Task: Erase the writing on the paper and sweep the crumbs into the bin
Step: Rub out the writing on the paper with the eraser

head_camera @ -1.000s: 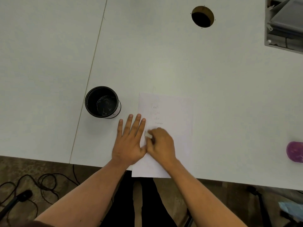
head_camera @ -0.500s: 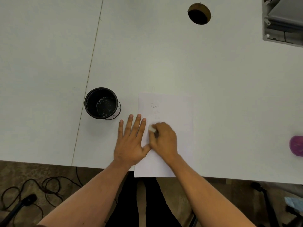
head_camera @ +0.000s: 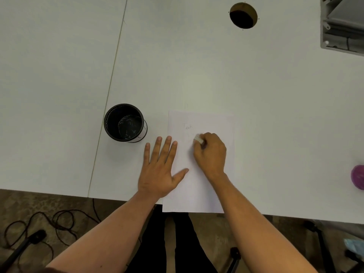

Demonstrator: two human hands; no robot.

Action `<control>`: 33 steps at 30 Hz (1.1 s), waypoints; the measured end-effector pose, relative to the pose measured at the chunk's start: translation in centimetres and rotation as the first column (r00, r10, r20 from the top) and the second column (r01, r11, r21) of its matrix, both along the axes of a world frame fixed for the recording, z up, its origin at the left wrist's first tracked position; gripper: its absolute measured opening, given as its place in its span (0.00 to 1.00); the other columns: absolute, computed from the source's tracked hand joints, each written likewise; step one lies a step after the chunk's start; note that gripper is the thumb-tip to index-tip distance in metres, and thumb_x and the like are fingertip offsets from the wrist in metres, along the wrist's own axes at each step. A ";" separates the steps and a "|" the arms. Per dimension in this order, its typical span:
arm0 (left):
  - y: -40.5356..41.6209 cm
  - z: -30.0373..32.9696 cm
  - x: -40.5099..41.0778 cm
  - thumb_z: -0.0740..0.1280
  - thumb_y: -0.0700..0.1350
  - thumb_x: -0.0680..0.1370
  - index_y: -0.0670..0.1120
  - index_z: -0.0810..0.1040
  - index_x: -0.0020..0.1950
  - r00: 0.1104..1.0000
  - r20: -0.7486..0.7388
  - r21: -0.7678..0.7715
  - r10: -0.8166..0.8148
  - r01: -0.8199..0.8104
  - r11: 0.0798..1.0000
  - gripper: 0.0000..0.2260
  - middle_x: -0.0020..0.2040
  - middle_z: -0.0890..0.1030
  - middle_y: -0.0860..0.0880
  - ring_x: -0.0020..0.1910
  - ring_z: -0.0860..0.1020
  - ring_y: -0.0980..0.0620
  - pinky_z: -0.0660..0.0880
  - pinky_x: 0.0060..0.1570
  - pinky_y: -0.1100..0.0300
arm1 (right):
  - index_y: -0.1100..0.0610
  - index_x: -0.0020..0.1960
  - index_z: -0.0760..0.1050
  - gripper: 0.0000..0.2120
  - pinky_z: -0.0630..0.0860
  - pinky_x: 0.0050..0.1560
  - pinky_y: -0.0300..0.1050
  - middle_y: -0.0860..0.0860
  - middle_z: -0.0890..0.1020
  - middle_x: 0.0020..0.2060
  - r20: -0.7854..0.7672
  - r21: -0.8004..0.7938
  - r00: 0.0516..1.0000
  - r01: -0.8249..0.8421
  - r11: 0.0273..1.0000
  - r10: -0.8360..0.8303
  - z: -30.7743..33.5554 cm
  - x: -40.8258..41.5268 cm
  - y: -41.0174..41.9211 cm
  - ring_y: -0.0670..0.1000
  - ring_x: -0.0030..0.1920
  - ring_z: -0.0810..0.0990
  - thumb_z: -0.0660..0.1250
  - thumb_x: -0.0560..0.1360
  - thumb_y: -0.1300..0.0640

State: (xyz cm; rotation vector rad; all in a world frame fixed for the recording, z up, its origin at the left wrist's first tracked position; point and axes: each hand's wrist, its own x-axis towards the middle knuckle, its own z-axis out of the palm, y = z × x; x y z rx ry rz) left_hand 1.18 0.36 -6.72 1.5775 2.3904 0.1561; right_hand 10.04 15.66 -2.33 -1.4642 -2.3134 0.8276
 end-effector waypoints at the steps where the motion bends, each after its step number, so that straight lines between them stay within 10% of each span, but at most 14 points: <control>1: 0.0 -0.1 0.0 0.52 0.68 0.80 0.44 0.52 0.81 1.000 -0.006 0.006 0.001 -0.001 1.000 0.38 0.82 0.53 0.44 0.81 0.49 0.41 0.50 0.77 0.35 | 0.61 0.39 0.76 0.03 0.67 0.33 0.40 0.53 0.78 0.32 -0.001 0.008 1.000 0.009 1.000 -0.009 0.1 -0.1 -0.2 0.49 0.32 0.73 0.68 0.72 0.65; 7: -0.1 -0.1 0.0 0.54 0.59 0.81 0.44 0.50 0.82 1.000 0.010 -0.016 -0.010 0.010 1.000 0.34 0.82 0.50 0.43 0.81 0.48 0.41 0.49 0.76 0.34 | 0.59 0.41 0.78 0.02 0.66 0.33 0.39 0.52 0.78 0.33 0.034 -0.087 0.955 -0.290 0.953 0.294 0.7 1.5 -6.9 0.49 0.34 0.73 0.70 0.70 0.64; 14: 0.0 -0.1 -0.1 0.50 0.69 0.80 0.45 0.52 0.81 1.000 0.001 -0.007 -0.008 0.008 1.000 0.38 0.82 0.52 0.44 0.81 0.49 0.41 0.49 0.77 0.35 | 0.60 0.41 0.77 0.02 0.67 0.33 0.39 0.52 0.79 0.33 -0.033 -0.037 0.999 0.021 0.999 -0.023 0.0 0.0 -1.8 0.48 0.32 0.74 0.70 0.72 0.62; 19: -0.1 -0.1 -0.1 0.48 0.65 0.81 0.44 0.52 0.81 1.000 0.018 -0.004 -0.008 0.008 1.000 0.35 0.82 0.52 0.44 0.81 0.48 0.41 0.51 0.76 0.34 | 0.59 0.44 0.79 0.02 0.73 0.34 0.42 0.52 0.80 0.36 0.024 -0.082 0.969 -0.242 0.967 0.244 0.5 1.6 -5.1 0.49 0.35 0.76 0.70 0.72 0.60; 24: 0.1 0.0 0.0 0.54 0.68 0.80 0.44 0.52 0.81 1.000 -0.010 0.010 -0.005 0.005 1.000 0.39 0.82 0.52 0.44 0.81 0.49 0.41 0.50 0.77 0.35 | 0.58 0.38 0.76 0.05 0.63 0.30 0.33 0.50 0.78 0.31 -0.010 -0.057 0.997 0.078 0.995 -0.079 0.0 1.3 -0.5 0.48 0.30 0.74 0.70 0.71 0.60; 29: 0.0 0.1 -0.1 0.47 0.66 0.81 0.44 0.51 0.82 1.000 0.013 -0.017 -0.013 0.013 1.000 0.36 0.82 0.51 0.44 0.81 0.49 0.41 0.47 0.77 0.36 | 0.58 0.46 0.80 0.04 0.67 0.37 0.37 0.51 0.81 0.37 0.020 -0.142 0.982 -0.183 0.973 0.188 0.2 1.7 -5.6 0.45 0.35 0.74 0.69 0.73 0.58; 33: -0.1 0.1 0.0 0.52 0.68 0.80 0.44 0.52 0.81 1.000 0.001 0.001 -0.006 0.006 1.000 0.38 0.82 0.53 0.44 0.81 0.49 0.41 0.50 0.77 0.35 | 0.57 0.43 0.79 0.05 0.70 0.34 0.39 0.50 0.81 0.34 -0.005 -0.099 1.000 -0.006 0.995 0.005 -0.3 2.1 -1.1 0.48 0.33 0.77 0.71 0.72 0.55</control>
